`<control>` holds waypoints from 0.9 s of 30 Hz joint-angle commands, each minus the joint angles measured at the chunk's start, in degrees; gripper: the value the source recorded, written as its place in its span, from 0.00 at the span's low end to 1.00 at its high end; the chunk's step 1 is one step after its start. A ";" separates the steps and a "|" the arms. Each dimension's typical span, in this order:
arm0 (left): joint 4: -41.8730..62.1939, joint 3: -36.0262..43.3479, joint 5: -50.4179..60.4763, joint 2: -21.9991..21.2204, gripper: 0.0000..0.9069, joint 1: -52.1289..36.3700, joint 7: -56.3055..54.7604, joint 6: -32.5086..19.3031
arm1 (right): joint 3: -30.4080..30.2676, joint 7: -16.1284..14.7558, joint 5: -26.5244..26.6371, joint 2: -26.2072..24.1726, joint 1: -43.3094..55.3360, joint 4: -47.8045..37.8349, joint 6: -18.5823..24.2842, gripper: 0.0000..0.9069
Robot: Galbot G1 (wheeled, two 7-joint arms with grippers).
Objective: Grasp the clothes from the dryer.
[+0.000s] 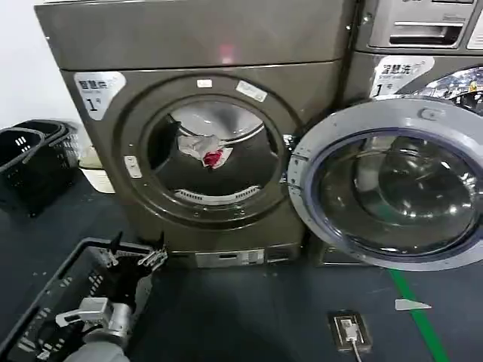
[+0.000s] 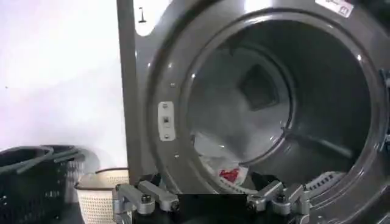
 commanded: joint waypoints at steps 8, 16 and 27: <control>0.20 0.19 0.46 -0.22 1.00 -0.13 0.36 -0.23 | -0.31 -0.20 0.09 0.11 0.35 0.05 0.19 1.00; -0.30 0.31 0.18 -0.11 1.00 -0.01 2.01 -3.45 | -1.34 -0.38 0.15 0.41 0.89 0.23 1.52 1.00; -0.25 1.08 0.61 0.30 1.00 -0.02 3.36 -6.37 | -1.35 -2.52 3.36 0.66 0.60 0.80 6.18 1.00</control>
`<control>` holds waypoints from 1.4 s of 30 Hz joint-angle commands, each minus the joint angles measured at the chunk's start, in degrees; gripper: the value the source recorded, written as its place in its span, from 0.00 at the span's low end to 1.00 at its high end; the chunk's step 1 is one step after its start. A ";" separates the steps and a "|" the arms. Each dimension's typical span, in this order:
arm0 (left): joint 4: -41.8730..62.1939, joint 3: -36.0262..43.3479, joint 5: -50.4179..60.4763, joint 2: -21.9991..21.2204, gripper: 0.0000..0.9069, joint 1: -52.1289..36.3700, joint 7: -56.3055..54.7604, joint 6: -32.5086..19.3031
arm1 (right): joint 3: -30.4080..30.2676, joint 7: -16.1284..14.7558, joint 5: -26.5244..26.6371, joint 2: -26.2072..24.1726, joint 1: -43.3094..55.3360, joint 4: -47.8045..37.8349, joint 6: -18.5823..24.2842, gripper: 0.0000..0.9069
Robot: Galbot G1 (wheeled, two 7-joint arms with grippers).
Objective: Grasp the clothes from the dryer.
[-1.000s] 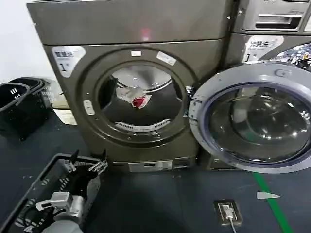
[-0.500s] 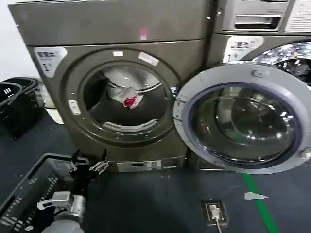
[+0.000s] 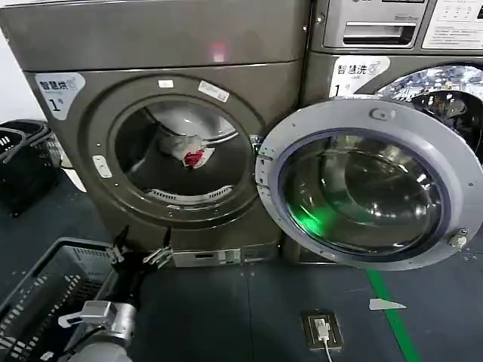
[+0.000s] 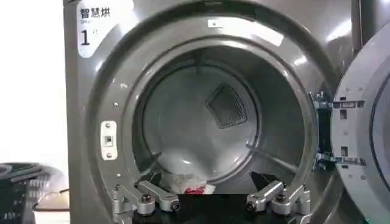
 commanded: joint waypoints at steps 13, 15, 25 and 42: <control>0.49 0.66 0.25 0.64 1.00 -0.82 0.87 -1.29 | 0.17 -1.58 1.30 0.78 -0.75 1.18 2.80 1.00; 0.55 0.66 0.29 0.59 1.00 -0.90 0.86 -1.28 | 0.34 -1.72 1.42 0.81 -0.84 1.45 2.65 1.00; 0.82 0.46 0.21 0.17 1.00 -1.18 0.92 -1.27 | 0.26 -1.90 1.26 0.97 -0.73 1.74 2.64 1.00; 1.58 0.24 0.21 0.05 1.00 -1.63 0.92 -1.21 | 0.01 -1.86 1.00 0.81 -0.31 1.05 2.78 1.00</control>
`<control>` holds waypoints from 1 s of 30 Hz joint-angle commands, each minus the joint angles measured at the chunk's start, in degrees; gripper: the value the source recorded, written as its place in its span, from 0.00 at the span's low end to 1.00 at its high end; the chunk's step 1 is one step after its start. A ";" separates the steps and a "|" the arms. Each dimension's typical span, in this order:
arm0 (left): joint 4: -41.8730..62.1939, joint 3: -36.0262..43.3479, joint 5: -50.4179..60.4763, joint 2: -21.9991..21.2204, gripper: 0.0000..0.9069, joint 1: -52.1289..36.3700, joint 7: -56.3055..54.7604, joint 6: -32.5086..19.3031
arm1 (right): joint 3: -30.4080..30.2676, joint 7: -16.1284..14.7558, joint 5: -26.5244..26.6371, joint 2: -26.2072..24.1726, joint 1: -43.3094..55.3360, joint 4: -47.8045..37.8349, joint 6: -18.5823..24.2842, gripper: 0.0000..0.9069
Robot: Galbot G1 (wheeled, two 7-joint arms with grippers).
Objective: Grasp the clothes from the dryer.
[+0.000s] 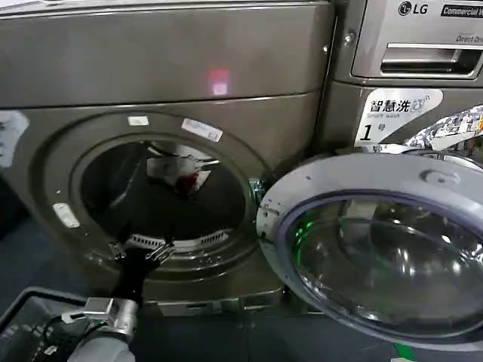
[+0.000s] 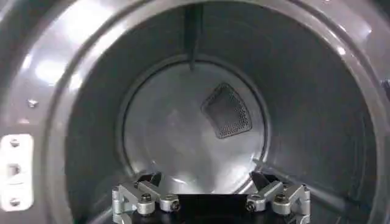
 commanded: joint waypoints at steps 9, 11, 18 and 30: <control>0.02 -0.05 -0.20 0.41 1.00 -0.11 -0.07 0.05 | 0.42 -0.08 -0.01 0.06 -0.42 -0.06 0.08 1.00; -0.11 -0.03 -0.34 0.50 1.00 -0.11 -0.05 0.12 | 0.62 -0.07 0.00 0.10 -0.55 -0.03 0.07 1.00; -0.28 -0.04 -0.33 0.61 1.00 0.11 -0.08 0.07 | 0.93 0.11 0.09 0.13 -1.03 0.13 0.02 1.00; -0.06 -0.11 -0.76 0.22 1.00 -0.38 0.43 0.50 | 1.52 -0.08 0.10 0.01 -1.34 0.20 0.01 1.00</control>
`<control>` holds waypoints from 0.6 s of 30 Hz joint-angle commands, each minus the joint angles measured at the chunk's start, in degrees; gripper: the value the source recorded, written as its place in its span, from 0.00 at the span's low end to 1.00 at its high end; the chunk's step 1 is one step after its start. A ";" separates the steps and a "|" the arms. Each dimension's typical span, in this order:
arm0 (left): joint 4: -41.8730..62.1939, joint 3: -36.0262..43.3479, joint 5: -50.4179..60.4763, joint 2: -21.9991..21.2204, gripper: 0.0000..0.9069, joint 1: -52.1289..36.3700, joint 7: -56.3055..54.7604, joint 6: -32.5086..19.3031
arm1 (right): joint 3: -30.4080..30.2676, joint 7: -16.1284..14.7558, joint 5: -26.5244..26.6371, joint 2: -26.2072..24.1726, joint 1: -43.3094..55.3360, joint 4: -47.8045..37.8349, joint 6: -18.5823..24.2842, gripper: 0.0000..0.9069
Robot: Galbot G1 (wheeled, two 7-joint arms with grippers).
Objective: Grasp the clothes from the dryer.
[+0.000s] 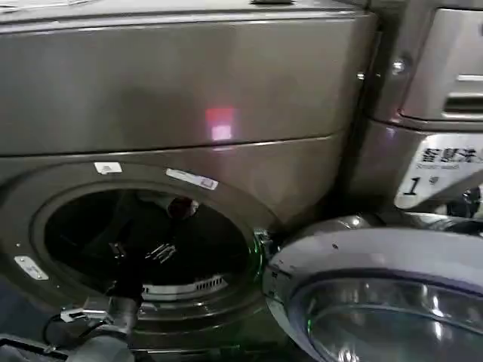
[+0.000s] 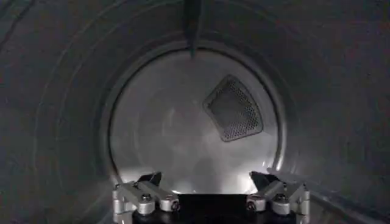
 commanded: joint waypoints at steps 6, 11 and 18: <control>0.58 -0.04 -0.06 -0.21 1.00 -0.46 0.09 -0.11 | 0.22 -0.04 -0.01 -0.07 -0.03 -0.03 0.02 1.00; 0.91 -0.04 -0.10 -0.22 1.00 -0.78 0.11 -0.13 | 0.25 -0.03 -0.01 0.10 0.05 0.01 0.02 1.00; 2.58 -0.07 -0.28 -0.38 1.00 -2.31 0.27 -0.77 | 2.39 -0.10 -1.23 0.44 -0.94 0.92 -2.05 1.00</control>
